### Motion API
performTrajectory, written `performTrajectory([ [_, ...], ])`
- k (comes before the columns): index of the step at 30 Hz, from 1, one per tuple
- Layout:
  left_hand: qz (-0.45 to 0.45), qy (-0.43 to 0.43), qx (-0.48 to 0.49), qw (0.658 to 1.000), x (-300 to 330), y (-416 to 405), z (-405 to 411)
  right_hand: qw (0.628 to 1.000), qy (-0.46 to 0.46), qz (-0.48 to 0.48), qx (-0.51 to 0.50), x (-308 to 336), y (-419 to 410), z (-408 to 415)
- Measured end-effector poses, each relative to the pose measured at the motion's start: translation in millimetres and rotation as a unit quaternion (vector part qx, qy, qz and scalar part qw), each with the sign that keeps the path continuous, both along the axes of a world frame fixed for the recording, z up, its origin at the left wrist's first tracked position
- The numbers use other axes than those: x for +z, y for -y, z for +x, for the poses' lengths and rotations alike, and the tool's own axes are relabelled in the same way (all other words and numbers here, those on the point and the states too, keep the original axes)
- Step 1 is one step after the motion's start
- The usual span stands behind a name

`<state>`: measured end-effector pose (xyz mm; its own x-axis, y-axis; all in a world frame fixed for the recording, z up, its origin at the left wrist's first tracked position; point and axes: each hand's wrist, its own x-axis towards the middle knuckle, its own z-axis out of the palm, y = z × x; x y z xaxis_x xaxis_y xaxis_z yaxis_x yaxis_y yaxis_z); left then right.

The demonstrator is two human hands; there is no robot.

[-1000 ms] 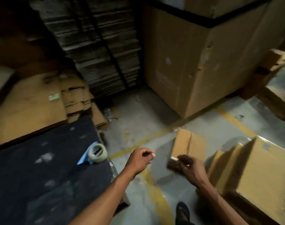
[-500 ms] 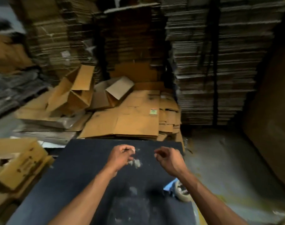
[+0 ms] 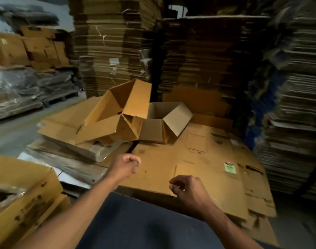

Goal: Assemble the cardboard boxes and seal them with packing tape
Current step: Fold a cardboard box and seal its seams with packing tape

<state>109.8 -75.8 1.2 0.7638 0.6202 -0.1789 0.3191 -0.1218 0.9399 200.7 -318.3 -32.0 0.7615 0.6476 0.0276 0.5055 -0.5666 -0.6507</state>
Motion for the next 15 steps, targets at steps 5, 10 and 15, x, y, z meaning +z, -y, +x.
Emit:
performTrajectory([
  [5, -0.256, 0.088, 0.178, 0.946, -29, -160, 66, 0.999, -0.032, 0.033, 0.020, -1, -164, 53],
  [10, -0.418, 0.180, 0.281, 0.845, -77, -276, 111, 0.998, -0.032, 0.048, 0.030, -4, -246, 81],
  [15, -0.455, 0.225, 0.285, 0.813, -85, -294, 135, 0.999, -0.011, 0.024, 0.033, -13, -265, 97],
])
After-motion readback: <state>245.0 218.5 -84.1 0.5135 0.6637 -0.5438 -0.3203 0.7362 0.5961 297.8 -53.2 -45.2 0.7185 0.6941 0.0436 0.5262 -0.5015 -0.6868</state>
